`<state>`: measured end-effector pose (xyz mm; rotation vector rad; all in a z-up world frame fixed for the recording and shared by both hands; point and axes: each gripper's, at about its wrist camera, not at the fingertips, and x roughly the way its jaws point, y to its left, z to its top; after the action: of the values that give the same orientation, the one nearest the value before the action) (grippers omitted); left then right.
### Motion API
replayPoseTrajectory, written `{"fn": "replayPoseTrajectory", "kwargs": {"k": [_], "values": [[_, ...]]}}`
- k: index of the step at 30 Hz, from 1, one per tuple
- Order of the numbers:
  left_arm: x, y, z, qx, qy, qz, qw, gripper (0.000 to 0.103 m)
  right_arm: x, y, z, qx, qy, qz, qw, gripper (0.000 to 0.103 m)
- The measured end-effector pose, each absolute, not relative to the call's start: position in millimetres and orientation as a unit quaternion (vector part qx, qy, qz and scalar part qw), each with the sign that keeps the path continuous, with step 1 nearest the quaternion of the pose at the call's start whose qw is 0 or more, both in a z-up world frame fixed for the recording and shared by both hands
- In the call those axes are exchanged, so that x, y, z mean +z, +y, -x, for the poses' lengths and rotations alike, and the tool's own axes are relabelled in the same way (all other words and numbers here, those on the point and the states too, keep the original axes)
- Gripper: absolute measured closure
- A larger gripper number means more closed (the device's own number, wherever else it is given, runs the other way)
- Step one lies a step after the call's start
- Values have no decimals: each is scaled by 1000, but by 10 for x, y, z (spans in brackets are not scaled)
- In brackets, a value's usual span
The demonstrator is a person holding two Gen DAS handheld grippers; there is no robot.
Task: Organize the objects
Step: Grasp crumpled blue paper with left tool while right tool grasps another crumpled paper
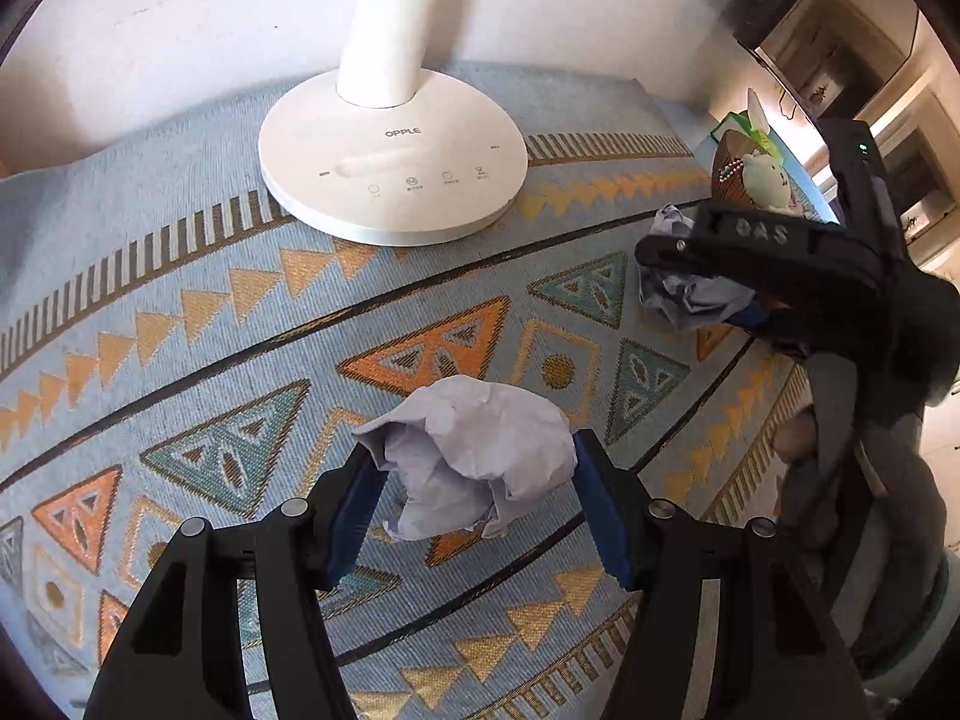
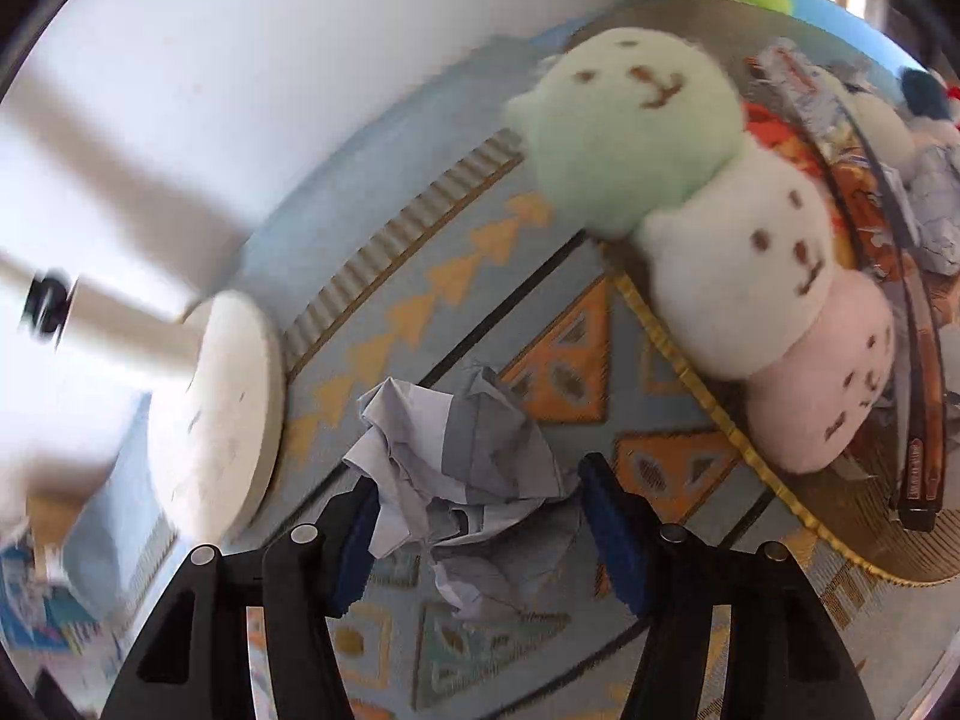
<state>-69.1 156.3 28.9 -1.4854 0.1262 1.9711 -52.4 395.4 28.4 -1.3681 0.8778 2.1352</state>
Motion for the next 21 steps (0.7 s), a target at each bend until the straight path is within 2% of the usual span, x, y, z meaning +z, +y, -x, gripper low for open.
{"fn": "replayPoseTrajectory", "kwargs": {"k": [3,6,8,10,21], "values": [[279,1526,666,755,52,569,321,43,352,3682,343,802,247,525,144,42],[263,1531,626,754,51,573,317,43,405,3541,97,810,209,539,98,40],[253,1548,582,754,55,573,317,43,355,3486,-87,810,201,545,84,34],[247,1578,529,753,60,573,318,43,337,3452,-169,812,194,544,84,33],[285,1678,235,755,64,569,319,43,360,3513,-373,795,226,558,72,33]]}}
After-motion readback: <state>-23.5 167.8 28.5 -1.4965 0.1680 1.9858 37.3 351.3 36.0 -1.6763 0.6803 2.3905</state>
